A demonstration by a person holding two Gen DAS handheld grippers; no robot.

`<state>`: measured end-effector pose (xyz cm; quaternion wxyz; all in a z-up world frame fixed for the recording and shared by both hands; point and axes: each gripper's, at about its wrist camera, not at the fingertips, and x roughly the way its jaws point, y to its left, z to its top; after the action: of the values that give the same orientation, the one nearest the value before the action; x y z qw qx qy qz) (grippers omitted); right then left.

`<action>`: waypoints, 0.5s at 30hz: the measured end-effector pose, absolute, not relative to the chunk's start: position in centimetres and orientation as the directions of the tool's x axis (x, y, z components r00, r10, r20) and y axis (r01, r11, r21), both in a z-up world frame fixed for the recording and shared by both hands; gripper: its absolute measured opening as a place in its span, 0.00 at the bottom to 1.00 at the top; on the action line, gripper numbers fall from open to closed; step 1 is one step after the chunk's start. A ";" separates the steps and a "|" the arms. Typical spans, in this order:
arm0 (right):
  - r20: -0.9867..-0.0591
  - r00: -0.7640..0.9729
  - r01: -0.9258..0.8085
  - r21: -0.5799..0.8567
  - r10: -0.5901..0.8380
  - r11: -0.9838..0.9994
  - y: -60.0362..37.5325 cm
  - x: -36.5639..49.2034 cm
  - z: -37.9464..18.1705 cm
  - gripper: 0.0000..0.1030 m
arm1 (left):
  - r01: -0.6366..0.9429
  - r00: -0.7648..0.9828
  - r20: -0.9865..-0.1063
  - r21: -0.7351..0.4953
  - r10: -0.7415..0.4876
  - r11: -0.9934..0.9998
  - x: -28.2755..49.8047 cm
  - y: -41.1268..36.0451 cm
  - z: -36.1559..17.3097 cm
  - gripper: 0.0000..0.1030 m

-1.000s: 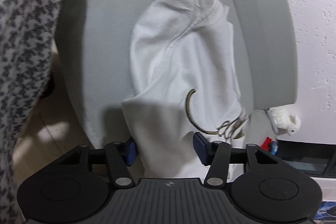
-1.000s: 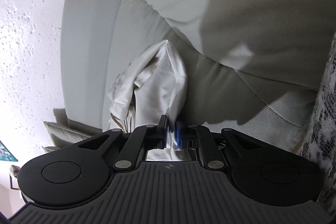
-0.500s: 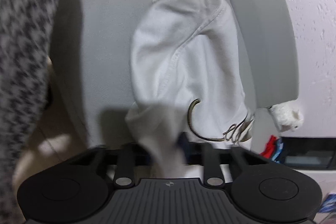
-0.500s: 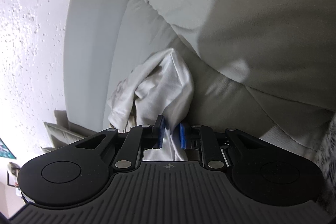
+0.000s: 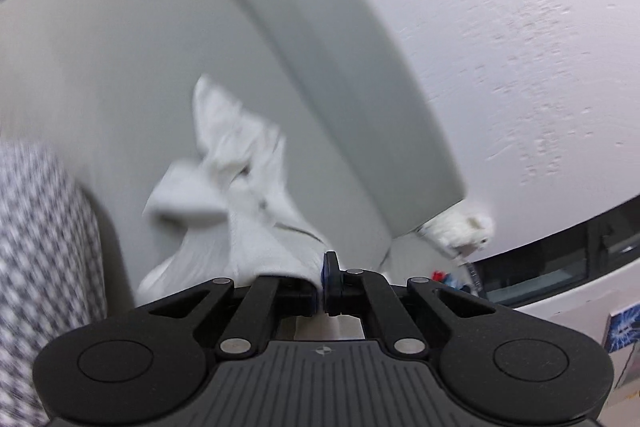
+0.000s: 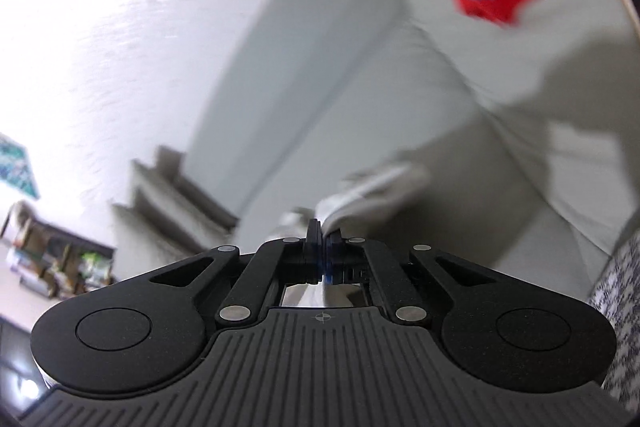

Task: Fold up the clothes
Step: 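Raise the sweatshirt high with both grippers and let it hang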

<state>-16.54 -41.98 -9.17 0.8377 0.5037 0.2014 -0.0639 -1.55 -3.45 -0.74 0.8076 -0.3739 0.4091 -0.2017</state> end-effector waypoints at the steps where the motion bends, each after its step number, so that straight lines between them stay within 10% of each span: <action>1: -0.394 0.914 0.299 0.816 0.098 0.494 -40.9 -17.7 -8.5 0.01 | 0.036 0.589 -0.504 -0.764 -0.632 0.644 -1.6 -3.1 0.2 0.00; 15: -0.143 0.977 0.016 0.782 0.155 0.623 -36.0 -24.3 6.1 0.02 | 0.348 0.658 -0.313 -0.681 -0.685 0.645 -5.6 -0.3 16.8 0.01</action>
<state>-24.34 -36.04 6.13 0.8953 0.4326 0.0987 0.0389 -5.56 -0.28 16.85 0.8609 -0.2963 0.2848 -0.2999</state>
